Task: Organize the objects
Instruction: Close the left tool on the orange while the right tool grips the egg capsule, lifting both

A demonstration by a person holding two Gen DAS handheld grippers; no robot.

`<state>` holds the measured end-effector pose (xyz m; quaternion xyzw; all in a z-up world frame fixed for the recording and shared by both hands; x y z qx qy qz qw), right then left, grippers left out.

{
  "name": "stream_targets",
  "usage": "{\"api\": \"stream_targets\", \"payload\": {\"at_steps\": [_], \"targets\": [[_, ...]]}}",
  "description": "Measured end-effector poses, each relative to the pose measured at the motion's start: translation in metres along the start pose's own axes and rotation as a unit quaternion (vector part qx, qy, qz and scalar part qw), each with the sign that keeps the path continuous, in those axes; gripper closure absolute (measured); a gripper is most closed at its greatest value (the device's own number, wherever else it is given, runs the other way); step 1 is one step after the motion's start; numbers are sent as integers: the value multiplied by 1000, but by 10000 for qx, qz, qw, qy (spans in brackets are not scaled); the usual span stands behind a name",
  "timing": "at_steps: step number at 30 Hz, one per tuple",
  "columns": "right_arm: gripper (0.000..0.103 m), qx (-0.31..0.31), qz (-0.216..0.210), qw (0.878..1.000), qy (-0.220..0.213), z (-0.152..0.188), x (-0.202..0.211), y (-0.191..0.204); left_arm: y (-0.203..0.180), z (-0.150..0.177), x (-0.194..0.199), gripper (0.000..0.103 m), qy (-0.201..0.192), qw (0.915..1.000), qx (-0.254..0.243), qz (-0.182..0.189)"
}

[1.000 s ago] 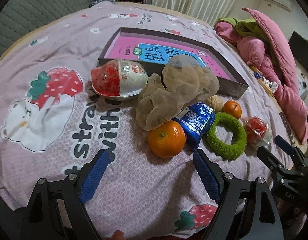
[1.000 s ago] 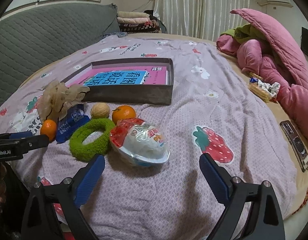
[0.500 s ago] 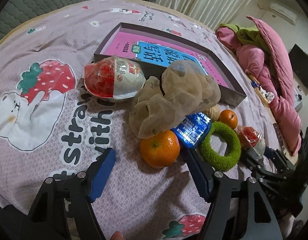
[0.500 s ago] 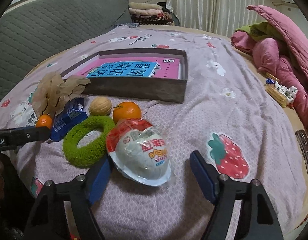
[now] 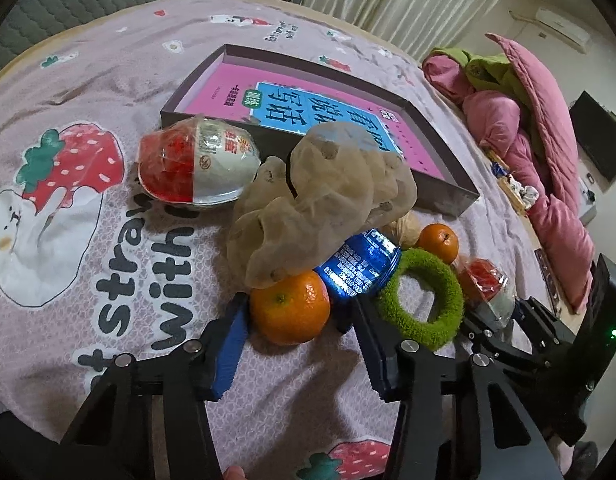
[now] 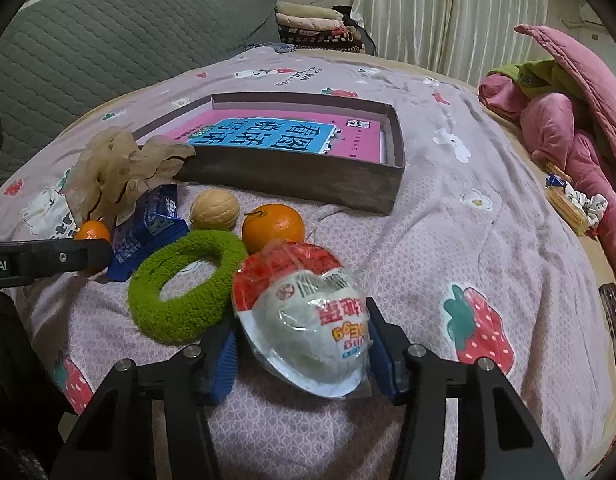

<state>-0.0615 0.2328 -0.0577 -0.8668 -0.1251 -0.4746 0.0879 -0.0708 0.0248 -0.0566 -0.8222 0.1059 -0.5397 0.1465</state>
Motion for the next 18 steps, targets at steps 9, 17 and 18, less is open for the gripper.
{"api": "stream_targets", "payload": {"at_steps": [9,17,18], "targets": [[50,-63,-111,9998,-152,2,0,-1,4,-1,1,63,-46,9999,-81,-111],[50,-150,-131,9991,-380,3,8,-5,4,6,9,64,-97,9996,-226,-110],[50,-171,-139,9989,-406,2,9,-6,4,7,11,64,-102,9996,-244,-108]]}}
Point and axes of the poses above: each gripper's, at about its wrist camera, not at the fingertips, and x roughly against the way its jaws point, y to its left, z to its underside, the point moved 2 cm from there along -x, roughly the way its jaws point, and after that the axes turned 9 degrees about y, right-handed, at the moved point
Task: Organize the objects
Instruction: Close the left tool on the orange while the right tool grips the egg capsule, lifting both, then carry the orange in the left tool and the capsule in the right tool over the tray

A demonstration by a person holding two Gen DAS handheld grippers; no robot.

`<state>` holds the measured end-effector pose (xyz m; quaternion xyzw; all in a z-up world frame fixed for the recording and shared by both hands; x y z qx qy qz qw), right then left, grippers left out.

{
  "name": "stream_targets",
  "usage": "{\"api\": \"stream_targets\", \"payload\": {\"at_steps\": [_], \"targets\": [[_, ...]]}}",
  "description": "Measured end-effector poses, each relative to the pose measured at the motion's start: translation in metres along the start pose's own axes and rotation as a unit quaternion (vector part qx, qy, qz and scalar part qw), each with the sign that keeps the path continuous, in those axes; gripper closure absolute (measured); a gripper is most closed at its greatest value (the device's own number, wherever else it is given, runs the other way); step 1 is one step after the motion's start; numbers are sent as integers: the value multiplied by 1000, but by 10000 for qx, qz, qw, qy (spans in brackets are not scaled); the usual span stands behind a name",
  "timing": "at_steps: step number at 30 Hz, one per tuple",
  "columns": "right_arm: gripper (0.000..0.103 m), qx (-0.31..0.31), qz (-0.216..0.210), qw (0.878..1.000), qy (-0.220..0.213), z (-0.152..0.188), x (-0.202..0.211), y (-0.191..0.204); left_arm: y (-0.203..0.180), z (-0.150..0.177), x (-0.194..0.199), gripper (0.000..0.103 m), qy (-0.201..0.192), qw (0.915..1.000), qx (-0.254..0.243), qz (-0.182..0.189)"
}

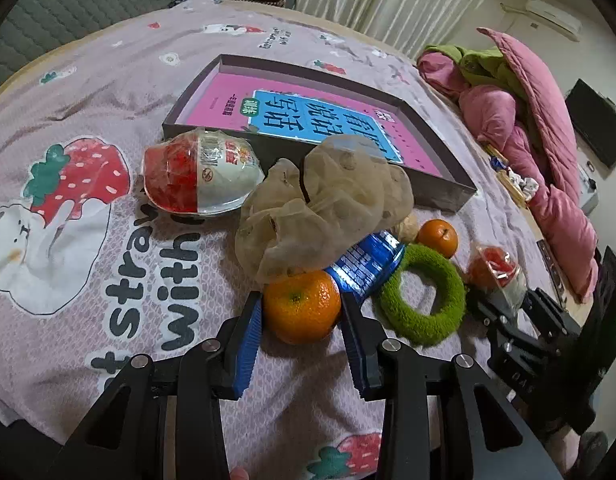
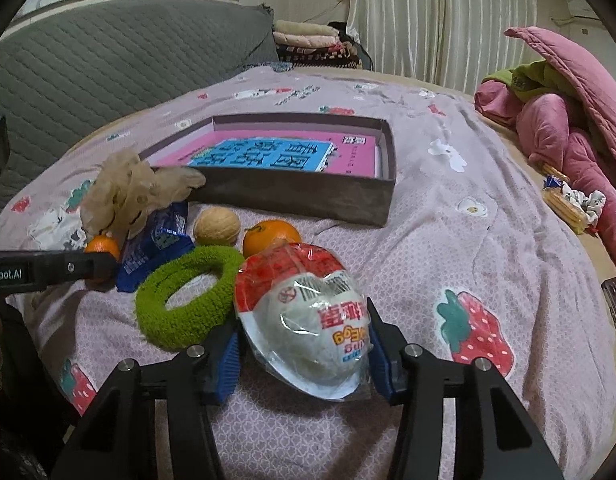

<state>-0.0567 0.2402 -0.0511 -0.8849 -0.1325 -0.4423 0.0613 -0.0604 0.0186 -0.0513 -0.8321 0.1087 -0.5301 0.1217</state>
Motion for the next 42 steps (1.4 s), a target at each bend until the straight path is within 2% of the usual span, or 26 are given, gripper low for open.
{"api": "stream_targets", "payload": {"at_steps": [6,21,30,42], "targets": [[50,-67,-78,9997,-198,0,9,-2,-6,7,10,64,-88,9998,-176,2],[50,83,-162,9970,-748,-1,37,13,-24,15,52,64,-773,9946,-680,-124],[50,149,-175,9951,-960,-7,49,24,-22,6,69,64,-1106,9909,-725,-249],[50,63,-149,9946,-1024,-25,50,28,-16,-16,69,64,-1341,9874,-784,-289]]}}
Point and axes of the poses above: each gripper's, at about its wrist camera, not at the fingertips, and x roughly against the way its jaws point, y to its left, z to its underside, the point moved 2 cm from there along -x, roughly the way its jaws point, and after that the axes turned 9 degrees about y, right-handed, at the moved point
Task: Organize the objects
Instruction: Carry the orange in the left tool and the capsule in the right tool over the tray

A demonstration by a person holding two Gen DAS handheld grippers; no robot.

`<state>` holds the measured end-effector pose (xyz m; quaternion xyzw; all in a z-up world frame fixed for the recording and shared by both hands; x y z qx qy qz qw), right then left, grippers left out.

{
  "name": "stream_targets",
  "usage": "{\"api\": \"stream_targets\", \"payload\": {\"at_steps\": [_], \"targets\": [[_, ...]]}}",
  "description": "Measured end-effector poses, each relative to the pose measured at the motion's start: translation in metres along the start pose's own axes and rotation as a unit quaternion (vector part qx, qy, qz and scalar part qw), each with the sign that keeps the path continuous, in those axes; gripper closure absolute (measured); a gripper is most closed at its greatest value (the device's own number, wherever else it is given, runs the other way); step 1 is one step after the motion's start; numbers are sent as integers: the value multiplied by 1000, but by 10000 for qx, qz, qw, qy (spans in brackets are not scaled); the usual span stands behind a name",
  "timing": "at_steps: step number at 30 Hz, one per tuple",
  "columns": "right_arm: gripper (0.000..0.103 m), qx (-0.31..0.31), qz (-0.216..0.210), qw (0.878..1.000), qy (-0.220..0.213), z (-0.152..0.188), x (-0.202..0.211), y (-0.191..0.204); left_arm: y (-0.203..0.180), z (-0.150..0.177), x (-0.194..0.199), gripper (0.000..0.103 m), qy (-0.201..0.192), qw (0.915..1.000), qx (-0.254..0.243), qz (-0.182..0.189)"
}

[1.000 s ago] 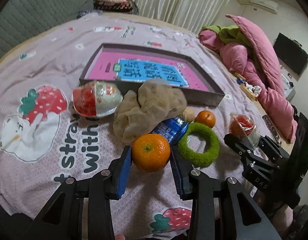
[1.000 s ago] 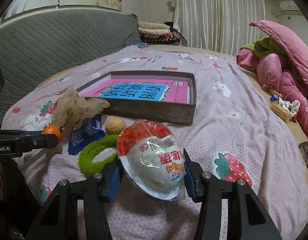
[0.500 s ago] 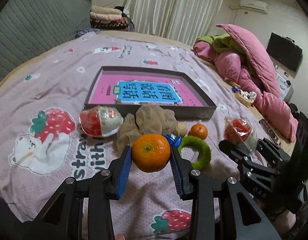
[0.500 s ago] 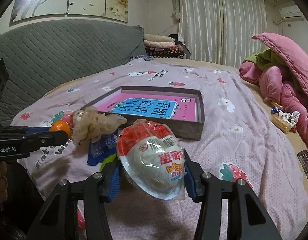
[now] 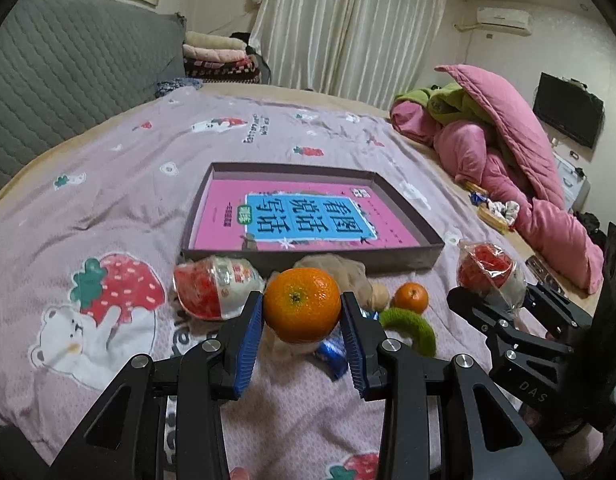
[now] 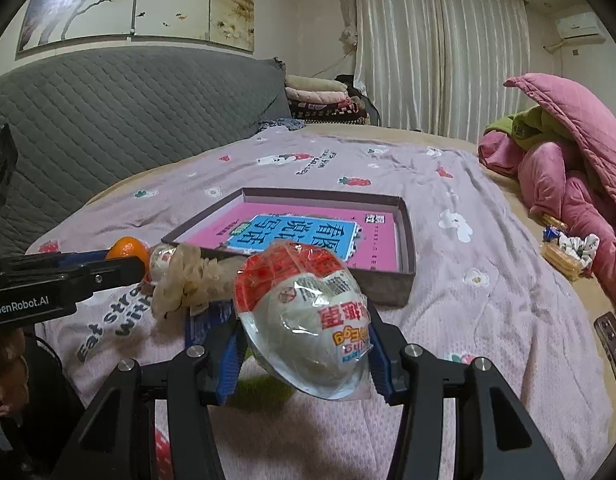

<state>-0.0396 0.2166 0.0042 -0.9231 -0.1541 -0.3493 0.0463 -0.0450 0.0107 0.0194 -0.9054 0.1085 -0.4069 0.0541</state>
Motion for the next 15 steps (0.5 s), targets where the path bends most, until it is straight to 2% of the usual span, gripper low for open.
{"api": "stream_targets", "payload": {"at_steps": [15], "targets": [[50,-30,74,10000,-10,-39,-34,-4,23,-45,-33,64,-82,9999,86,-23]]}}
Point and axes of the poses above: each gripper's, at about its wrist camera, not at the fingertips, and x roughly against the way its jaws point, y to its left, z to its underside, the point moved 2 cm from there along -x, roughly the way its jaws point, and after that the axes turned 9 degrees about y, right-handed, at the moved point
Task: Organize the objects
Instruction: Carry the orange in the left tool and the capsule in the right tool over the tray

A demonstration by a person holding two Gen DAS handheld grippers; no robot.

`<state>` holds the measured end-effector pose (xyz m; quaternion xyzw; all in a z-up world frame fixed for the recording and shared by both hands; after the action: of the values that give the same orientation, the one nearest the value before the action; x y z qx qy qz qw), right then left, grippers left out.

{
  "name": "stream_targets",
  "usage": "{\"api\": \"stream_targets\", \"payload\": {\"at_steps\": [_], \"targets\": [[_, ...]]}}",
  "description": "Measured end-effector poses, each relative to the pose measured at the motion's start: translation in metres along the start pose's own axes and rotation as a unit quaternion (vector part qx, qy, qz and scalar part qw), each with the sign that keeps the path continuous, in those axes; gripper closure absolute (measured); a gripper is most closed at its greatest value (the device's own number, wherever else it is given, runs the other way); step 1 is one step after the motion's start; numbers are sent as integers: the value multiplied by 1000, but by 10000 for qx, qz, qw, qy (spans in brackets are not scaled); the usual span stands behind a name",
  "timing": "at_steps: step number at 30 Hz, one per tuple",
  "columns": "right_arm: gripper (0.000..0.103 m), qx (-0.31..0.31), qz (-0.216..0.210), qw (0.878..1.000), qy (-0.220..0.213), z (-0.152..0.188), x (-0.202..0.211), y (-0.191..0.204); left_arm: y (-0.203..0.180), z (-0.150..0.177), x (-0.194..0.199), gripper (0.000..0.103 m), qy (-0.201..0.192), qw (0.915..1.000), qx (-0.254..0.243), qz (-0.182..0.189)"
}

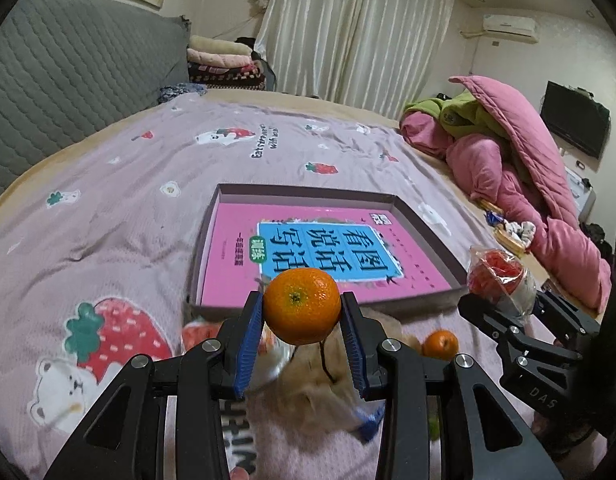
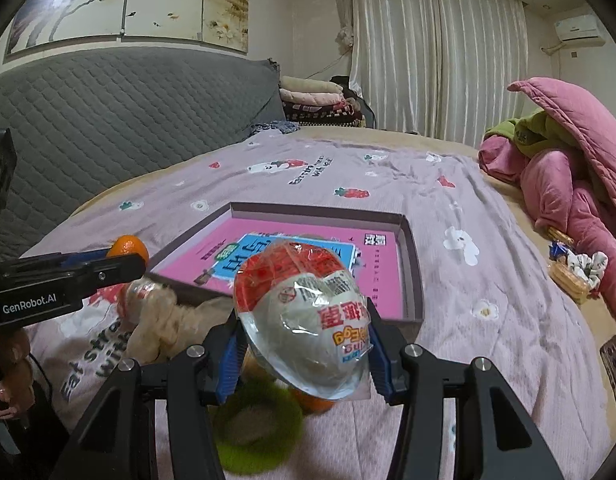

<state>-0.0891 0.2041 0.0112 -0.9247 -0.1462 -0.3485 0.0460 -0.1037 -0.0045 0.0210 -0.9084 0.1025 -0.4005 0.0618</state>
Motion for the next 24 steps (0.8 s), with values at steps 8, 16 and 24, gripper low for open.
{"api": "stream_targets", "payload": {"at_steps": [8,16,24], "targets": [[50,82,-18,10000,32,-18,-25,-2,7,-24,-26,64,90,10000,15,-4],[50,86,-57,9998,158,-28,-50,-8,8,-40,-52,64,179,9997,-112,-98],[50,28,-22,9994,350,-34,-72,-15,13,-51,-78,64,443,9989,-95,-116]]}}
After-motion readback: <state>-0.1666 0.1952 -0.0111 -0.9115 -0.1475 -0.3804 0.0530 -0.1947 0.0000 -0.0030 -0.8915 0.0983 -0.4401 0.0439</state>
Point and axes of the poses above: each gripper's, at about its wrist camera, not at the fingertips, and x roughly against the way its jaws point, y to its left, z to its underside, the point moved 2 cm from there along -x, roughly the way its jaws point, and after that the axes turned 9 degrees about y, right-handed, at the moved point
